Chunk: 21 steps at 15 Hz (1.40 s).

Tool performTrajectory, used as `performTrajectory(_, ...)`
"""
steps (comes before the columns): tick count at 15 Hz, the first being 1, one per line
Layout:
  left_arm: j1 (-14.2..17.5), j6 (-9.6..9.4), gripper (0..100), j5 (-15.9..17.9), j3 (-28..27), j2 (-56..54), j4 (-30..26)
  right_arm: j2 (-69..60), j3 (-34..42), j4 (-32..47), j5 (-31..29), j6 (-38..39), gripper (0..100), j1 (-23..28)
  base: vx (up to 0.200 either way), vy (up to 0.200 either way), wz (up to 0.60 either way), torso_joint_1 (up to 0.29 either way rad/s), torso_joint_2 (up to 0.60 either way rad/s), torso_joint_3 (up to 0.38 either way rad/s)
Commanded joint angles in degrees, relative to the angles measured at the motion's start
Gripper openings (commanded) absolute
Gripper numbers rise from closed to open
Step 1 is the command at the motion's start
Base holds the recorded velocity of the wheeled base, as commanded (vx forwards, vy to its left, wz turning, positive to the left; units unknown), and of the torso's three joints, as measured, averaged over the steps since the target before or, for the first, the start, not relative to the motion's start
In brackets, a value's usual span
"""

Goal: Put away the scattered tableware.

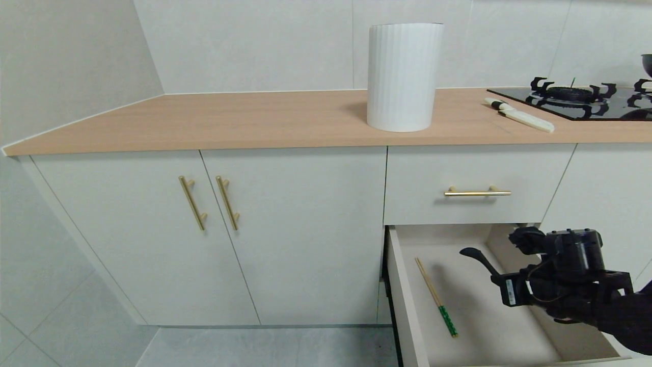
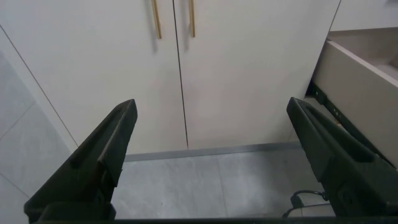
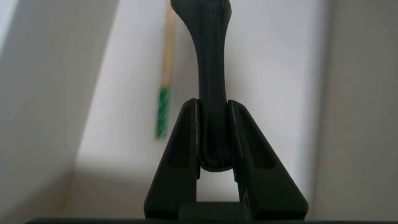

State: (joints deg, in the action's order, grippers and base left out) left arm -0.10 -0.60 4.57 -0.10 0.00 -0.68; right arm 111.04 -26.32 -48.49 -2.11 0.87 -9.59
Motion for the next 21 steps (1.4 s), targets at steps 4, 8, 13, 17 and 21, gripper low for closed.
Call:
performTrajectory(4, 0.0, -0.02, 100, 0.0, 0.0, 0.0, 0.0, 13.6, -4.3, -6.3, -7.1, 3.9, 0, -1.7, 0.0, 0.0, 0.0, 0.0, 0.0, 0.0)
performTrajectory(8, 0.0, -0.02, 100, 0.0, 0.0, 0.0, 0.0, 26.8, -5.5, -17.2, -12.7, 3.5, 0, -2.1, 0.0, 0.0, 0.0, 0.0, 0.0, 0.0)
performTrajectory(13, 0.0, -0.02, 100, 0.0, 0.0, 0.0, 0.0, 29.8, -6.7, -17.6, -13.1, 3.6, 0, -2.1, 0.0, 0.0, 0.0, 0.0, 0.0, 0.0)
performTrajectory(17, 0.0, -0.02, 100, 0.0, 0.0, 0.0, 0.0, 30.4, -7.2, -17.6, -13.1, 3.6, 0, -2.1, 0.0, 0.0, 0.0, 0.0, 0.0, 0.0)
performTrajectory(21, 0.0, -0.02, 100, 0.0, 0.0, 0.0, 0.0, 30.4, -7.3, -17.4, -13.0, 3.6, 0, -2.1, 0.0, 0.0, 0.0, 0.0, 0.0, 0.0)
